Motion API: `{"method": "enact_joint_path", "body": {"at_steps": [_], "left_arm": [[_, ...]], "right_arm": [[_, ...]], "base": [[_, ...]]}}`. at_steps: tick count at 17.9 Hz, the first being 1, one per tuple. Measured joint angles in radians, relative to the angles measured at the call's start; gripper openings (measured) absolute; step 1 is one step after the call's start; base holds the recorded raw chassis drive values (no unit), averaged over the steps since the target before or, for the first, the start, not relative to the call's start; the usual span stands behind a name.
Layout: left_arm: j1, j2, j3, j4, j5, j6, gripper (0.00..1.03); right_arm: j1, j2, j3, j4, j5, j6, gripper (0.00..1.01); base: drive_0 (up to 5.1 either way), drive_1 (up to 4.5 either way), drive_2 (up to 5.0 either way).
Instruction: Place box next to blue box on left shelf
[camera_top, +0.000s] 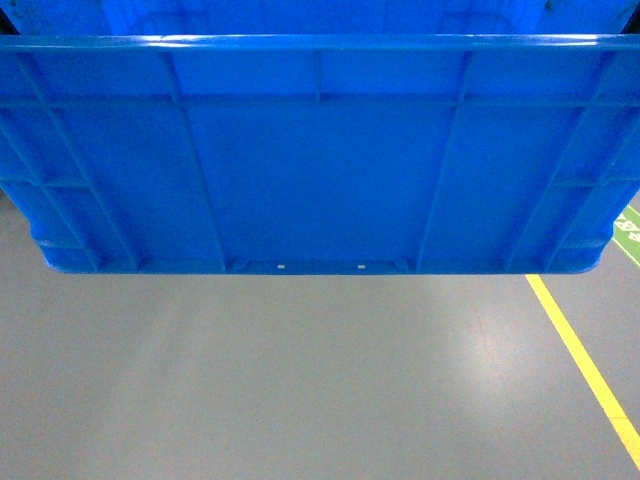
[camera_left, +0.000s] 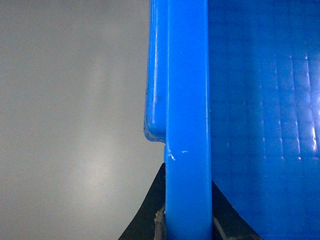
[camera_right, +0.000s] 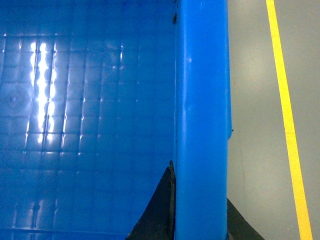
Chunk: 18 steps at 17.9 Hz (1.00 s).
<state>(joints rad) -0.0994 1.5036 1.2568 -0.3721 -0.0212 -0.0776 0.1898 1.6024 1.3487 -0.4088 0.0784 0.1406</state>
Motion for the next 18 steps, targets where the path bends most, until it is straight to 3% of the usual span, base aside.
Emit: {"method": "enact_joint_path", "body": {"at_steps": [18], "left_arm": [[0.000, 0.000, 0.000, -0.001, 0.000, 0.000, 0.07]], "right_arm": [[0.000, 0.000, 0.000, -0.002, 0.000, 0.000, 0.08]], "base": [[0.1, 4.35, -4.3]]}}
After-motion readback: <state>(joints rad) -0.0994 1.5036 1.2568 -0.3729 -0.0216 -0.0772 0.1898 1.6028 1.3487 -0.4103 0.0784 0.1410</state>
